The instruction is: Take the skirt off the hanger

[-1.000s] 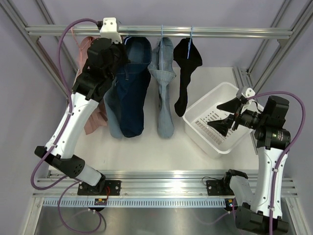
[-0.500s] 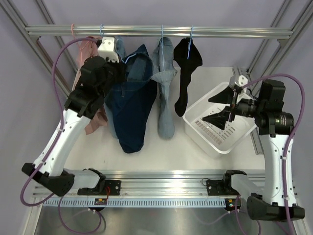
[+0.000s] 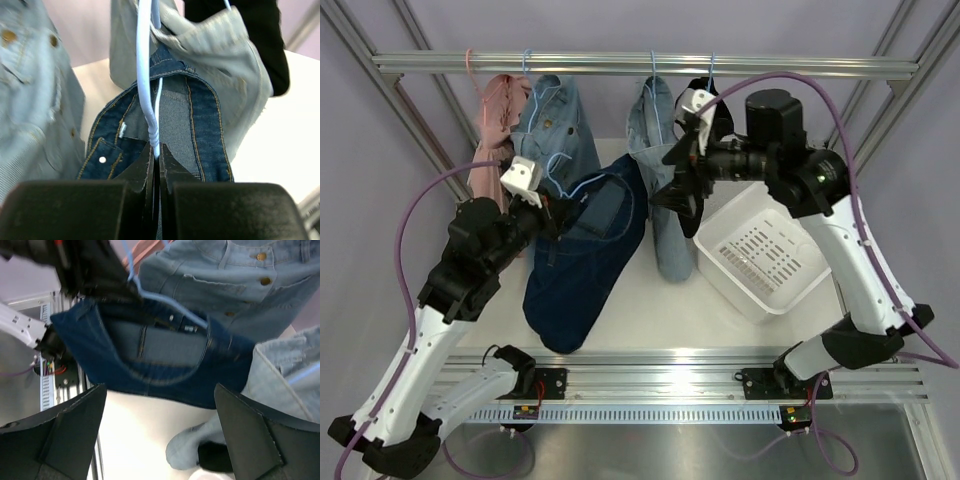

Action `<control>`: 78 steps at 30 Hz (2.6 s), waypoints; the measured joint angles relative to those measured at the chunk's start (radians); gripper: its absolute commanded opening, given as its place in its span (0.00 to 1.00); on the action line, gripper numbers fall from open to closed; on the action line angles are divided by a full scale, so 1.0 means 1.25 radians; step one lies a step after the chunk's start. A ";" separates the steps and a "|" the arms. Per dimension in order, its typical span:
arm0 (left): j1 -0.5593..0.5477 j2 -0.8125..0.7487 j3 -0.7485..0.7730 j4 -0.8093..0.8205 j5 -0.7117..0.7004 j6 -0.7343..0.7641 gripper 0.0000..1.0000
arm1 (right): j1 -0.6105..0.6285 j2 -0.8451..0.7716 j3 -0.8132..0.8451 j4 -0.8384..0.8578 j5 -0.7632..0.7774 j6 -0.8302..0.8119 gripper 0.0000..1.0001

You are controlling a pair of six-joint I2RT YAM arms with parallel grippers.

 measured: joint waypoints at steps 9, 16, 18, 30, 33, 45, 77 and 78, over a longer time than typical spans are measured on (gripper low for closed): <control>0.000 -0.080 -0.069 -0.003 0.049 -0.001 0.00 | 0.192 0.177 0.056 0.110 0.339 0.077 0.97; 0.000 -0.131 -0.112 0.002 0.049 -0.015 0.00 | 0.224 0.244 -0.008 0.139 0.545 0.052 0.92; 0.000 -0.143 -0.129 0.005 0.049 -0.023 0.00 | 0.224 0.245 -0.020 0.146 0.583 0.036 0.81; 0.000 -0.215 -0.170 -0.003 0.047 -0.066 0.00 | 0.222 0.248 -0.016 0.173 0.630 0.007 0.00; 0.000 -0.237 -0.171 -0.015 0.048 -0.070 0.00 | 0.212 0.258 0.003 0.171 0.623 0.017 0.00; 0.000 -0.290 -0.191 -0.029 0.073 -0.070 0.00 | 0.057 0.317 0.121 0.141 0.574 0.079 0.00; 0.000 -0.280 -0.128 0.083 -0.012 -0.151 0.00 | 0.021 0.164 -0.209 0.079 0.048 -0.135 0.53; 0.000 -0.287 -0.124 0.061 -0.006 -0.147 0.00 | 0.021 0.164 -0.209 0.062 0.032 -0.150 0.63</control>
